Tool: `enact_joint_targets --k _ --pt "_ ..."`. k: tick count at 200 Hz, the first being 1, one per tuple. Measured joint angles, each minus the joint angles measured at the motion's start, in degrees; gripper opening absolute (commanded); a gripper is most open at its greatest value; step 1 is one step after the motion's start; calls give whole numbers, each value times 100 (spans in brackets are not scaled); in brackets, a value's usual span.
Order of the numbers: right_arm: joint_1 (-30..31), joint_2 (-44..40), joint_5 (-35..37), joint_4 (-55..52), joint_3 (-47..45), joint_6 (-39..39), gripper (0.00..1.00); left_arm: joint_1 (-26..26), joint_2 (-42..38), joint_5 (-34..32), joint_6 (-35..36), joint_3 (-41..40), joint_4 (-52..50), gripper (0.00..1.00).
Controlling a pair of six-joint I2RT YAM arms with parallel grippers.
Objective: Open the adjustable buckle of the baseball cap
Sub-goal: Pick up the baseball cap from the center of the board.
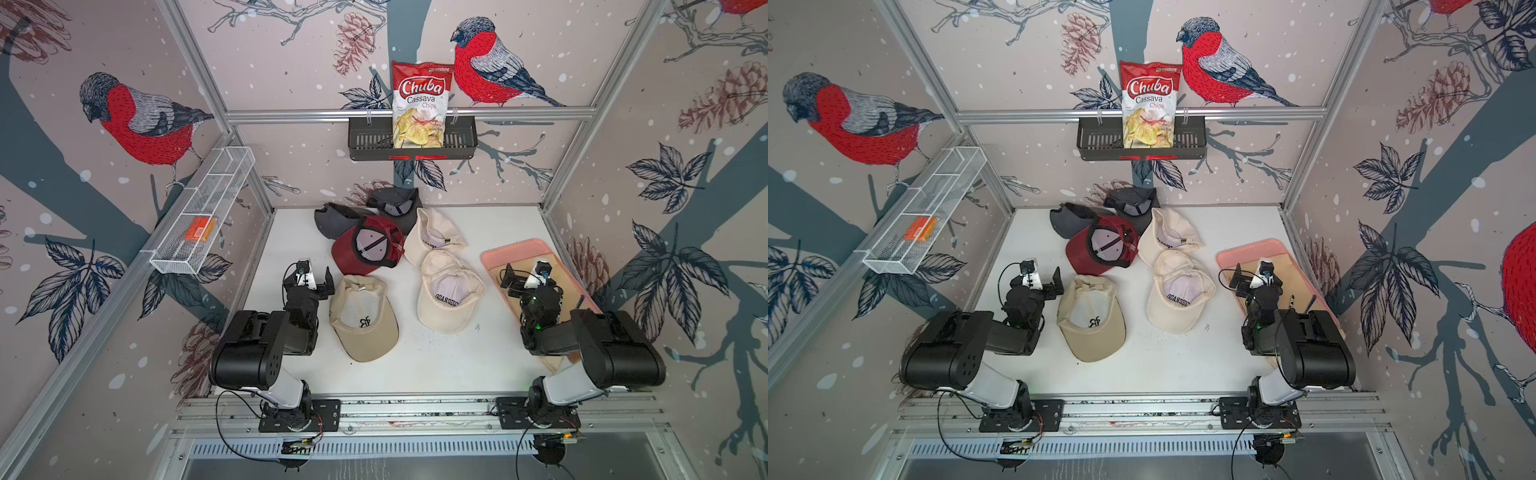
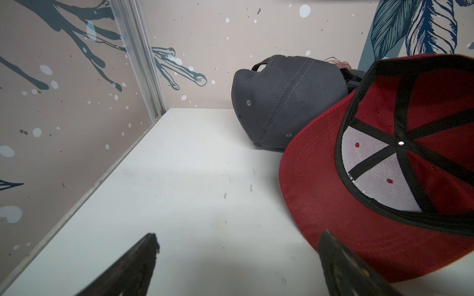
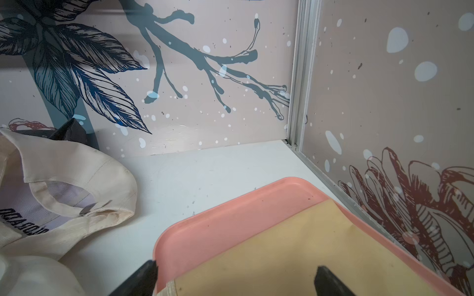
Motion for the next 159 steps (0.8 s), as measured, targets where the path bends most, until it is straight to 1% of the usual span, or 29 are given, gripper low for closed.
enact_joint_targets --k 116,159 --pt "-2 0 0 -4 11 0 100 7 0 17 0 0 -2 97" --pt "-96 2 -28 -2 35 15 100 17 0 17 -2 2 -2 98"
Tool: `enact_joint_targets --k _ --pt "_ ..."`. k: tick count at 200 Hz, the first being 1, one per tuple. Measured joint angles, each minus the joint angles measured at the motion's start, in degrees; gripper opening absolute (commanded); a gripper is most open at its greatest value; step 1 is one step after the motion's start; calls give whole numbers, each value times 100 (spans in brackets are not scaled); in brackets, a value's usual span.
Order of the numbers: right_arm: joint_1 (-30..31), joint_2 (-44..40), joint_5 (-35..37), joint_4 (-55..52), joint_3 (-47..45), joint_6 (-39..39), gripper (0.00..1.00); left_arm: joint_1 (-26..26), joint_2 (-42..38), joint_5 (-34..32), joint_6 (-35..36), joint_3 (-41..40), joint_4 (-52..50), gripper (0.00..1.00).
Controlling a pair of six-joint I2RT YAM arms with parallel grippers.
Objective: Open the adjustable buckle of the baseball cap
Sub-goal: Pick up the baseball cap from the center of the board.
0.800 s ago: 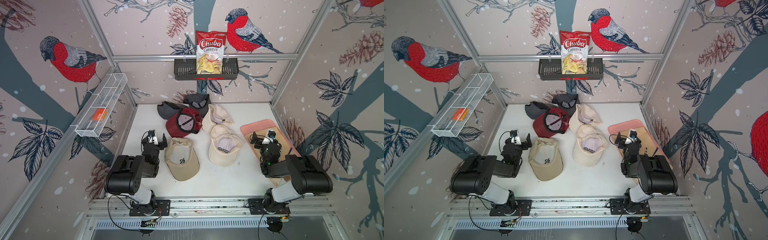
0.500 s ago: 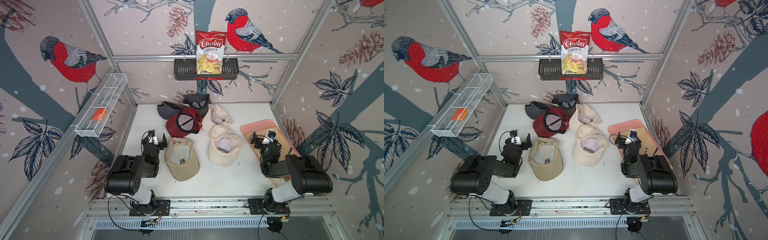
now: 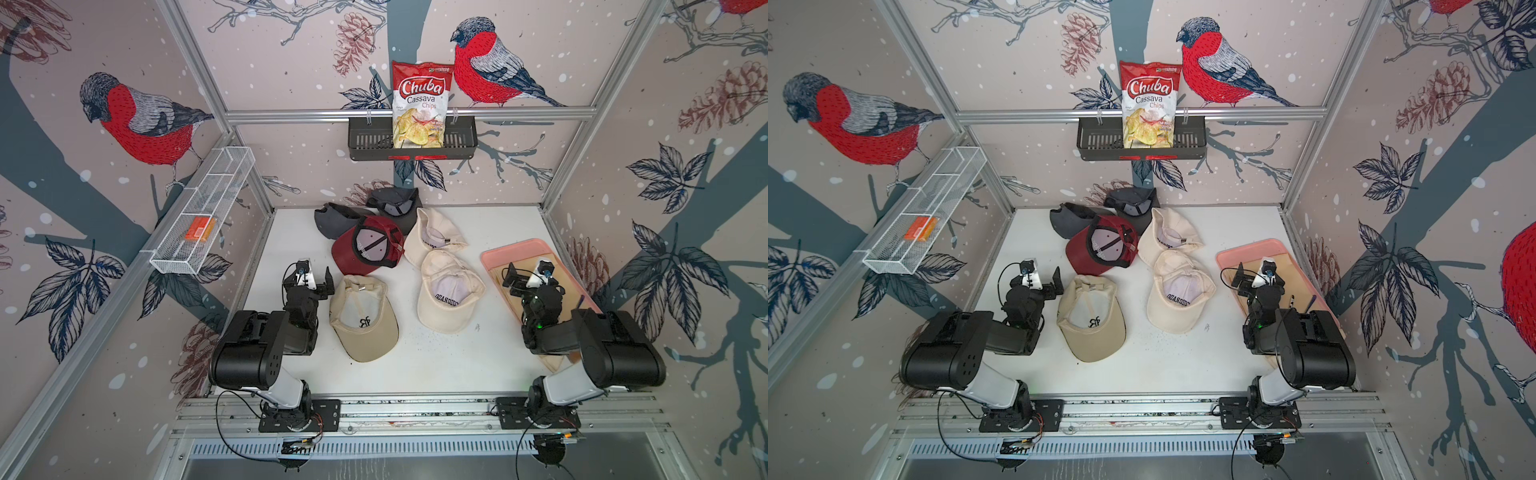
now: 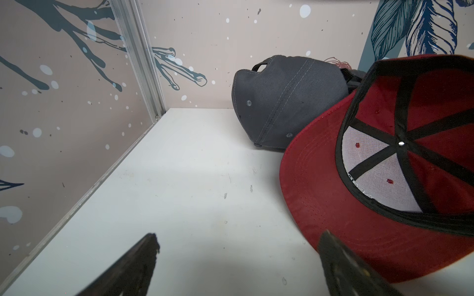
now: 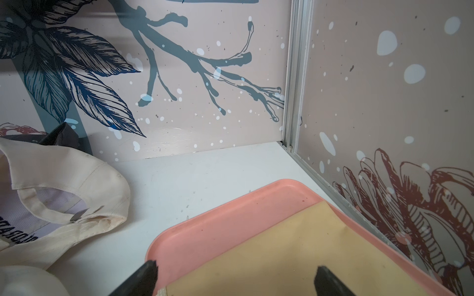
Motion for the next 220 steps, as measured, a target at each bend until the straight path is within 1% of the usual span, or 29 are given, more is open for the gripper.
enact_joint_targets --k 20,36,47,61,87,99,111,123,130,156,178,195,220 --pt "0 -48 26 11 -79 109 100 0 -42 -122 -28 -98 90 97" --pt "15 -304 210 -13 -186 133 100 0 -245 -369 -107 -343 267 96" --pt "48 -570 367 -68 -197 146 100 0 -522 -514 -157 -485 299 96" --pt "114 -966 442 -306 -116 144 100 0 -922 -610 -181 -479 203 96" --pt "195 -1668 455 -1067 243 142 100 -2 -1814 -686 -197 -15 -544 96" --pt "229 -2000 422 -1617 525 151 100 -2 -2221 -680 -195 313 -1163 95" --pt "273 -2218 291 -2238 925 232 100 -2 -2577 -636 -192 693 -1917 92" --pt "400 -2334 111 -2940 1381 254 100 -2 -2900 -437 -197 1119 -2702 89" --pt "503 -2354 9 -3333 1637 238 100 -9 -3071 -293 -203 1340 -3171 88" --pt "1207 -2277 -352 -4859 2553 -76 100 -186 -3554 94 -354 1906 -4839 85" --pt "1958 -2068 -544 -5860 3123 -415 100 -470 -3748 136 -551 2214 -6070 82" --pt "2439 -1908 -682 -6360 3373 -610 100 -688 -3823 223 -807 2350 -6808 80" --pt "2857 -1598 -866 -6795 3670 -643 98 -916 -3821 385 -1213 2420 -7525 77"
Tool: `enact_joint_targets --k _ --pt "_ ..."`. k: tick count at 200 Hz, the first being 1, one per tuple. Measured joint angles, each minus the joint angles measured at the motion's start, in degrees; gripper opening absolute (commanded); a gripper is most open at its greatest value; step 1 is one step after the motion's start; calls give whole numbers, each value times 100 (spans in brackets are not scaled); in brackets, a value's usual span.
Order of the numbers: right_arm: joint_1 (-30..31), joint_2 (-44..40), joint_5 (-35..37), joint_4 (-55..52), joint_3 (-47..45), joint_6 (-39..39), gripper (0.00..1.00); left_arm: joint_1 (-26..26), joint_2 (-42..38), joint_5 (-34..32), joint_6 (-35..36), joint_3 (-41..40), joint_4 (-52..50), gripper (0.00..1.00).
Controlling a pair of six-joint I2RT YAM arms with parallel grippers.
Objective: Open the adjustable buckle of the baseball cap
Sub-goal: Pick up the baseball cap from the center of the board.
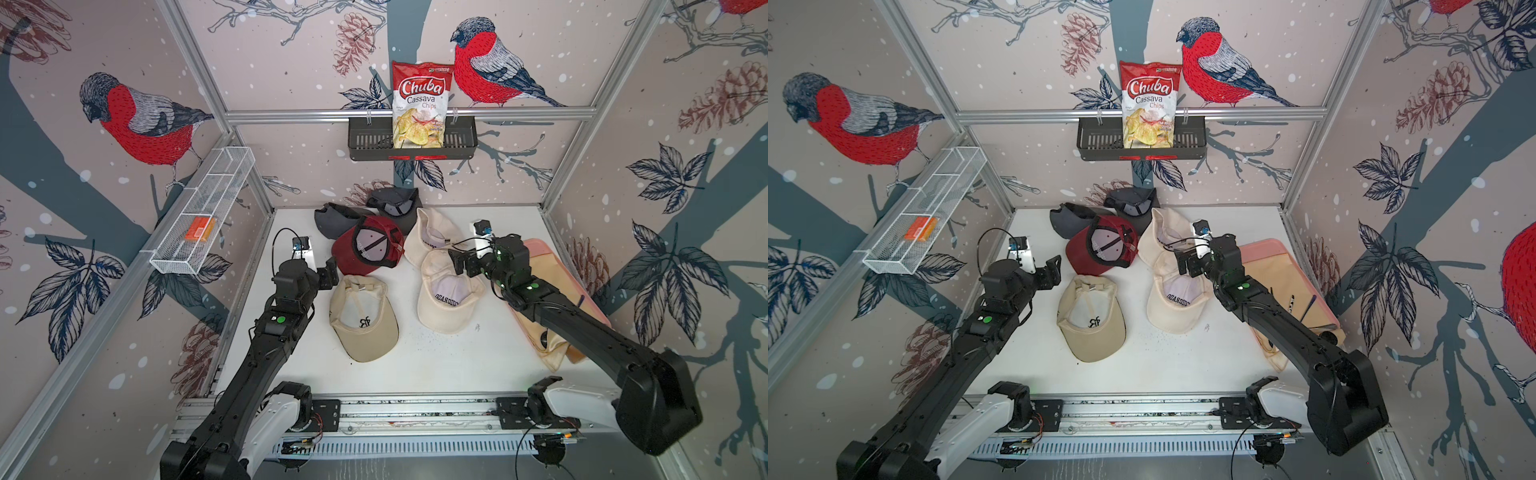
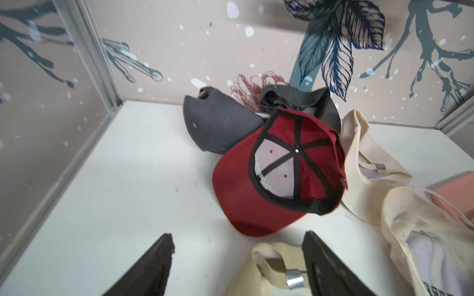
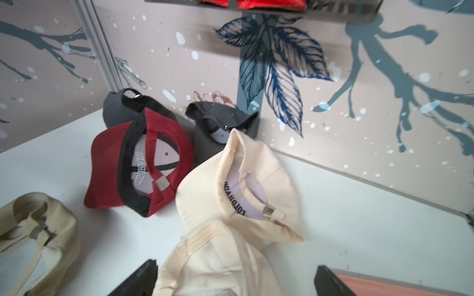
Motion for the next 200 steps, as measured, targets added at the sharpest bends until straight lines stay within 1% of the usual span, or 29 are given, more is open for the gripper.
enact_joint_targets --k 28,52,85,94,115,135,183,200 --pt "721 675 -240 -323 472 -151 96 -101 214 50 -334 42 -450 77" --pt "1357 1475 -358 -562 979 -356 93 -133 483 168 -487 175 -691 77" --pt "1952 2634 -382 -973 1941 -647 88 -136 804 214 -664 409 -846 77" --pt "2090 2957 -385 -1086 2232 -756 85 -136 881 291 -756 452 -861 77" --pt "2315 3589 -389 -1296 2804 -931 82 -136 1025 365 -809 503 -870 78" --pt "2424 3912 -420 -1394 3042 -1075 81 -136 1108 450 -898 525 -874 78" --pt "2393 4068 -417 -1346 3018 -1285 77 52 1246 671 -940 529 -907 78" --pt "2365 4079 -420 -1259 2940 -1349 72 131 1285 778 -949 507 -903 78"
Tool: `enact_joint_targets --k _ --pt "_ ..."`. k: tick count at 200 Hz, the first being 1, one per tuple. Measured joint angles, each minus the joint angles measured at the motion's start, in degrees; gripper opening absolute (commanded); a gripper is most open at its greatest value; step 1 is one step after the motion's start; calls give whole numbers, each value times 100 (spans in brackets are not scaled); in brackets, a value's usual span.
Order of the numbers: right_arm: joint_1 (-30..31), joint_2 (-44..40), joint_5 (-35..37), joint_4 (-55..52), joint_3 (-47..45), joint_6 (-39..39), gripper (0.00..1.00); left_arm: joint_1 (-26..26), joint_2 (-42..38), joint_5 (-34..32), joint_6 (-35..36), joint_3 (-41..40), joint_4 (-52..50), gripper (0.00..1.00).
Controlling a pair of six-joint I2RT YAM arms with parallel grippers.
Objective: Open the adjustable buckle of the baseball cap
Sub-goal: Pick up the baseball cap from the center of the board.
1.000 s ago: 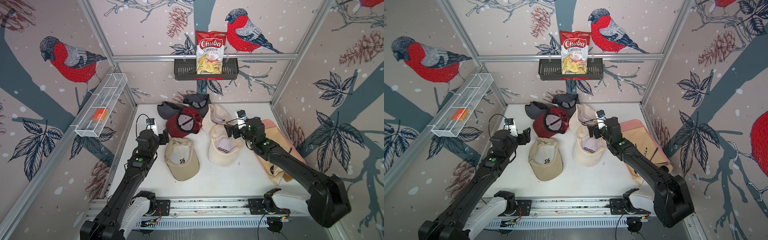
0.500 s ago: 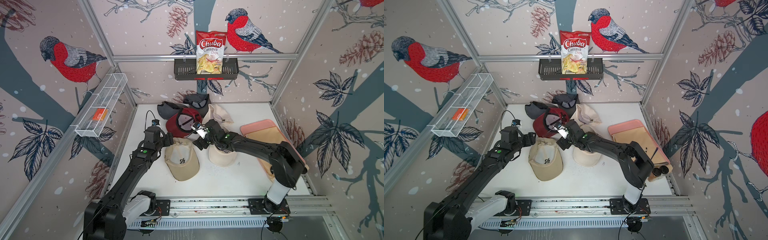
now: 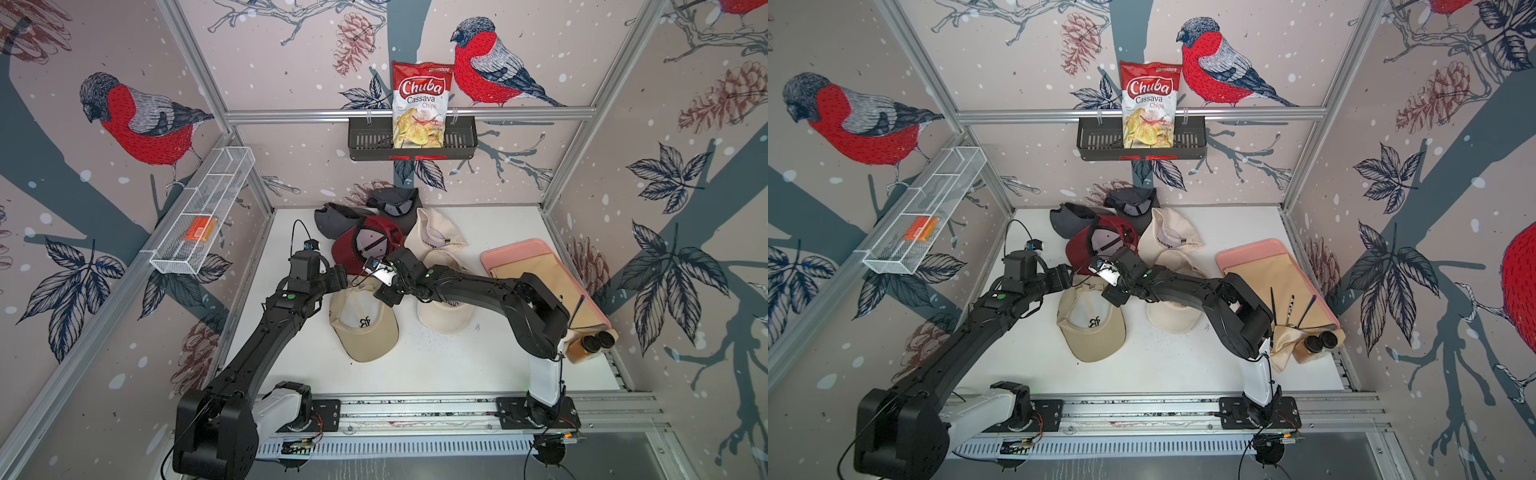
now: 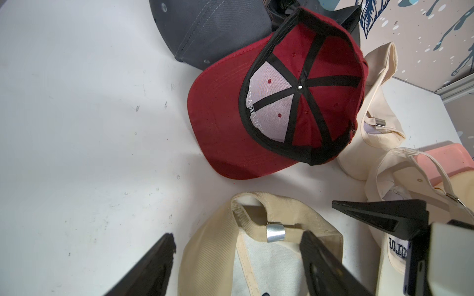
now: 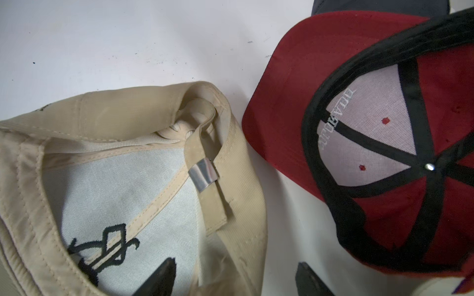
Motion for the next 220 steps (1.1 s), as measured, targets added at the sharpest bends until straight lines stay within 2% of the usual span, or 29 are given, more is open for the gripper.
enact_joint_targets --k 63,77,131,167,220 --pt "-160 114 -9 376 -101 -44 50 68 190 289 -22 52 -17 78" --pt "-168 153 -52 463 -118 -48 38 72 219 289 28 133 -37 78" --pt "-192 179 -345 693 -186 42 9 74 243 291 284 492 -162 78" --pt "-402 -345 -835 809 -461 601 0 63 195 238 651 905 -365 77" --pt "-1073 -1421 -1980 761 -1029 1757 0 -330 -393 57 1388 1276 -236 72"
